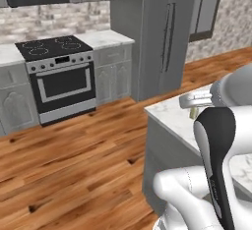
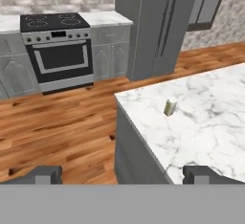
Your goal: Pick the boxed drink, boxed drink, can from the counter and place them in the open cabinet.
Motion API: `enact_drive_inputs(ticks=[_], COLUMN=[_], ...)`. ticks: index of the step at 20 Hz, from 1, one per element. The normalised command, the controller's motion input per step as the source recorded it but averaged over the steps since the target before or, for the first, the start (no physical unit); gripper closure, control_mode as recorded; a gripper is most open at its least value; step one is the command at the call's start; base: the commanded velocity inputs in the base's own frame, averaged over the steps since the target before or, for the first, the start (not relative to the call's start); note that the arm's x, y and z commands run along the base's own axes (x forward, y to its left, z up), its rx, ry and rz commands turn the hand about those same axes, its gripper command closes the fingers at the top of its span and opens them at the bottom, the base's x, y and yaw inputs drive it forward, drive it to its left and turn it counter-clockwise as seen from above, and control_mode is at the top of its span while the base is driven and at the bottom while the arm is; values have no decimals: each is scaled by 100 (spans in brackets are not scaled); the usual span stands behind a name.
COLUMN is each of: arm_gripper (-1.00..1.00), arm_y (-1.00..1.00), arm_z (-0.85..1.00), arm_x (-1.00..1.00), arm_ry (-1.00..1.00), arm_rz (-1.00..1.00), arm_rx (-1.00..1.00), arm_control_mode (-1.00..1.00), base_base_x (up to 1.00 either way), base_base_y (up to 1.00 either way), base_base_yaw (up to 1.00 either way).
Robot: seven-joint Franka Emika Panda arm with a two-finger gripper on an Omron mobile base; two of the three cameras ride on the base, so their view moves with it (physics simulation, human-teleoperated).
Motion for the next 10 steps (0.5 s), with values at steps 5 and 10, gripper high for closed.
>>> enact_drive_inputs(ticks=[5,10], arm_gripper=[-100,-100], arm_y=[0,0], arm_z=[0,0], arm_x=[0,0], arm_ry=[0,0], arm_rz=[0,0], arm_rx=[0,0], arm_control_mode=[100,100], base_base_x=[24,27], base_base_y=[4,0], base_base_yaw=[-31,-33])
